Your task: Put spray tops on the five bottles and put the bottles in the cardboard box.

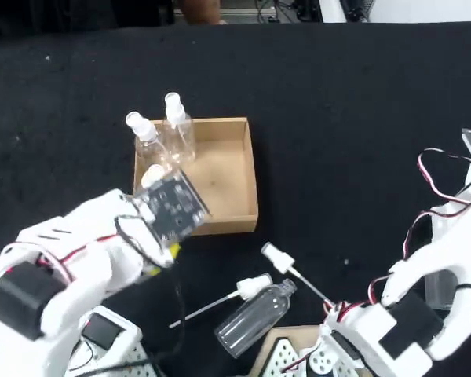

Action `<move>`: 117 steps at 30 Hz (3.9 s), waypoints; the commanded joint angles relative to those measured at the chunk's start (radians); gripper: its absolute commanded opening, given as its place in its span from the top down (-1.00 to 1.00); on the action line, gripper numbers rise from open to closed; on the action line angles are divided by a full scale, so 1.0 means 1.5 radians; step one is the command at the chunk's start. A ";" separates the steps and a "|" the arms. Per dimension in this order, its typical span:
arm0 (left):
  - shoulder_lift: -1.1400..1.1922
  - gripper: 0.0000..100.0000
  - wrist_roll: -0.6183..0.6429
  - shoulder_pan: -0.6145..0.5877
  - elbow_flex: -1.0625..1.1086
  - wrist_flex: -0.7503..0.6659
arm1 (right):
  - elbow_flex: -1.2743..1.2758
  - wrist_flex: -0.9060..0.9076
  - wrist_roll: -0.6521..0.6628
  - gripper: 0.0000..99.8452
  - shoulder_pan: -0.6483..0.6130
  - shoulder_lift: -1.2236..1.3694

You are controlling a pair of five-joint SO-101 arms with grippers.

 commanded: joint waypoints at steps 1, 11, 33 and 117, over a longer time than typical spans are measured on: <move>0.010 0.62 0.020 0.103 -0.008 0.002 | 0.008 -0.013 -0.006 0.98 0.020 -0.057; 0.183 0.62 0.048 0.173 0.257 -0.339 | 0.028 -0.020 0.025 0.98 0.114 -0.060; 0.354 0.62 0.145 0.233 0.444 -0.668 | 0.162 -0.147 0.087 0.98 0.155 -0.060; 0.555 0.54 0.151 0.321 0.339 -0.563 | 0.159 -0.144 0.087 0.98 0.157 -0.065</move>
